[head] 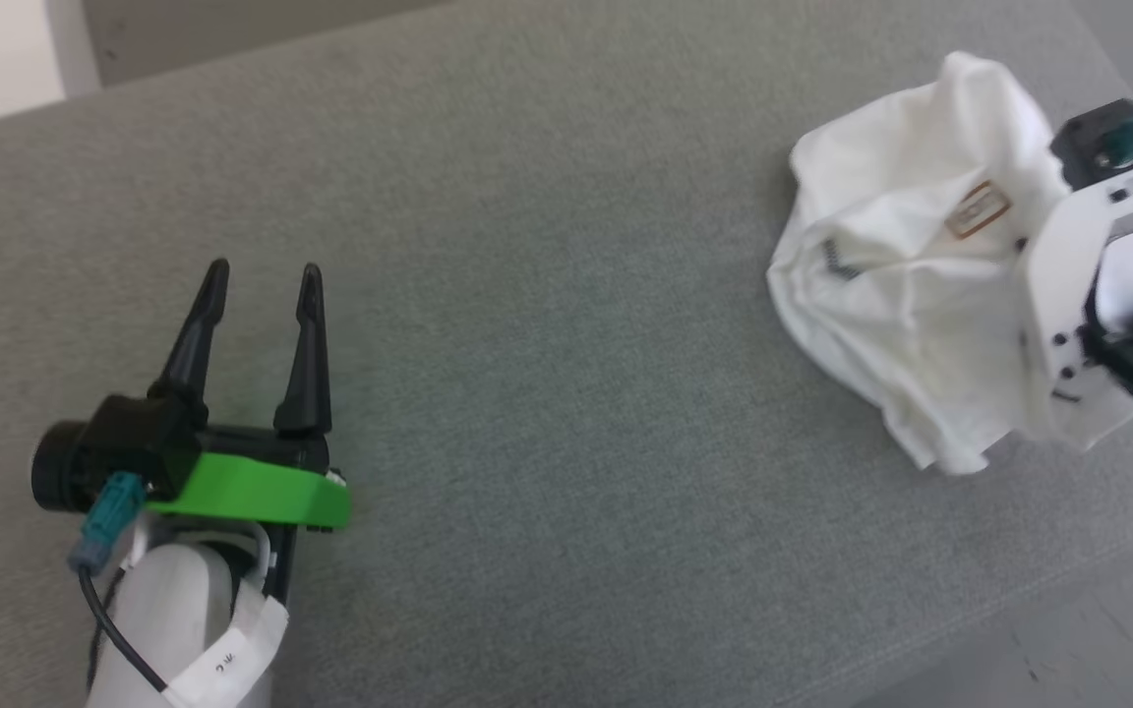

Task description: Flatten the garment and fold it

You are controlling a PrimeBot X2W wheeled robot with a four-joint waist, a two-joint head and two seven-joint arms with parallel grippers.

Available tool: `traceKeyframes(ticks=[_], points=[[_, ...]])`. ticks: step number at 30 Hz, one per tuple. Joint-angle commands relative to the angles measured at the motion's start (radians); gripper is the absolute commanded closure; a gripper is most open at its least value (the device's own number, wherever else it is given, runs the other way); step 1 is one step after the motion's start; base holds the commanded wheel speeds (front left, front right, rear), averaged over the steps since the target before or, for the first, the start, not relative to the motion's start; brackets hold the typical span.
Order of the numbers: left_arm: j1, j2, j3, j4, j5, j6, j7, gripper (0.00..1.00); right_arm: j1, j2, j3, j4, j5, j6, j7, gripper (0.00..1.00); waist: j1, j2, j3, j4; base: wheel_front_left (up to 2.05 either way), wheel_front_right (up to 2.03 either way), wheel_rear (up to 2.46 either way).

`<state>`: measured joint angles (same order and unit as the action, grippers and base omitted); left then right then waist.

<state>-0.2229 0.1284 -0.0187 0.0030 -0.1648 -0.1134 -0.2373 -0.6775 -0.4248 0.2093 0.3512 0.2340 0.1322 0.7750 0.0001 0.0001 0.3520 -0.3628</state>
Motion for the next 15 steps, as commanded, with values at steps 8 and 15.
traceKeyframes(ticks=[8,15], points=[[-0.059,0.062,-0.011,-0.072,0.016,-0.007,0.065,0.0,-0.097,-0.051,-0.121,0.145,-0.138,-0.002,-0.149,1.0,-0.0001,-0.0001,0.178,-0.049,0.0,0.0,0.0],[-0.069,0.084,-0.01,-0.112,0.015,-0.004,0.095,0.0,-0.153,-0.042,-0.213,0.248,-0.247,-0.002,-0.261,1.0,-0.0001,-0.0001,0.213,-0.016,0.0,0.0,0.0]])
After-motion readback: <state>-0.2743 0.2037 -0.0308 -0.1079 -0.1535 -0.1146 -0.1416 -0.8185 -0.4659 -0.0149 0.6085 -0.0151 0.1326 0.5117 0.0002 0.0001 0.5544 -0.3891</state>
